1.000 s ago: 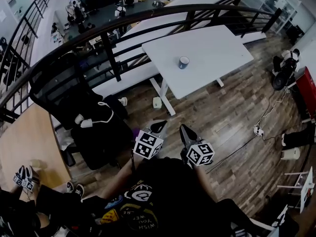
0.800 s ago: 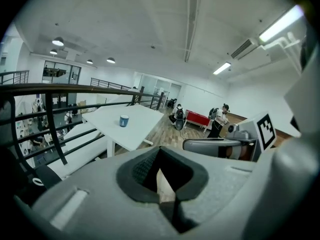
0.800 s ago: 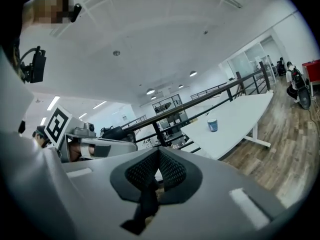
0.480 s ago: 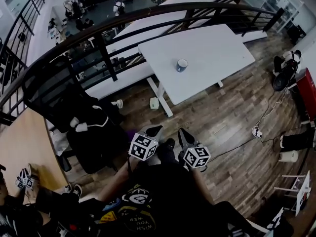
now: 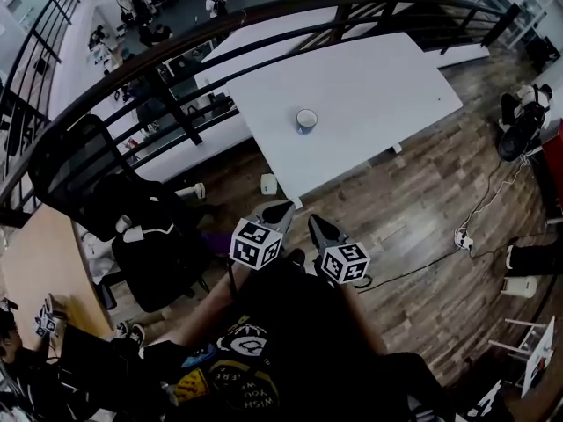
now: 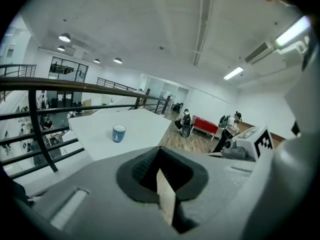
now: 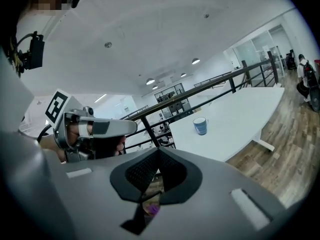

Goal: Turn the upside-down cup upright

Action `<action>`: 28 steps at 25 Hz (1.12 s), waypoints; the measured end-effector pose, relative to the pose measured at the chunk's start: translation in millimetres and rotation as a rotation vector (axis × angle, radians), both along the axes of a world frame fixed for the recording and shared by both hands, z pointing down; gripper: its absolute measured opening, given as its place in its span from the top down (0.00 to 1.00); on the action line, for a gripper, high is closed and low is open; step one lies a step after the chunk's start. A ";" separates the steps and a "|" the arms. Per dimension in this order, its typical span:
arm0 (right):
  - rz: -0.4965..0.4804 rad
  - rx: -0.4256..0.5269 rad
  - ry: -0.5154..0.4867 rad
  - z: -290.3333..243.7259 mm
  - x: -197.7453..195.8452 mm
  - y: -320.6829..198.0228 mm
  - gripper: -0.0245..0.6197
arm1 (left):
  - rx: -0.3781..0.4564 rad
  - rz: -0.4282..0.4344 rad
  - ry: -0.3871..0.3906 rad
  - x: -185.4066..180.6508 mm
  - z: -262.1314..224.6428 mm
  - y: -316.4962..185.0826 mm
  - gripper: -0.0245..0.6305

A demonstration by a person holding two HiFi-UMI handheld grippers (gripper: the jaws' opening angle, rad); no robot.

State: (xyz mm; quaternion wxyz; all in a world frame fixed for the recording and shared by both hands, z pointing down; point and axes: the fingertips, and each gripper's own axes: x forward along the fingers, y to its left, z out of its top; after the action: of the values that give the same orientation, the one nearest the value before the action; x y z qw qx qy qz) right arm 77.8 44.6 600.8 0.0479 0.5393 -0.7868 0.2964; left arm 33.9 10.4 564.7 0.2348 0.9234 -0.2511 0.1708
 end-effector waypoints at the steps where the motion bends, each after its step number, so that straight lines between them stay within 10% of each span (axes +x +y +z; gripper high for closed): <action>1: -0.008 -0.012 -0.004 5.3 6.4 -6.6 0.97 | 0.003 0.009 -0.020 9.0 3.5 -4.3 0.96; 11: 0.006 -0.069 0.007 65.6 46.4 -110.1 0.97 | -0.101 0.034 -0.101 36.1 61.2 -105.8 0.96; 17: 0.048 -0.086 0.191 129.7 54.9 -193.0 0.96 | -0.139 0.044 -0.111 27.5 85.6 -182.0 0.96; 28: 0.175 -0.150 0.278 197.8 78.9 -329.8 0.41 | -0.208 0.006 -0.218 -7.6 111.3 -226.1 0.96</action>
State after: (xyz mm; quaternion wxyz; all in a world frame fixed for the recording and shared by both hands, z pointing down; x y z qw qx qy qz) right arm 156.7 -285.1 798.6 0.1704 0.6366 -0.6982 0.2796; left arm 26.4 -215.7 676.0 0.3000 0.8709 -0.2531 0.2958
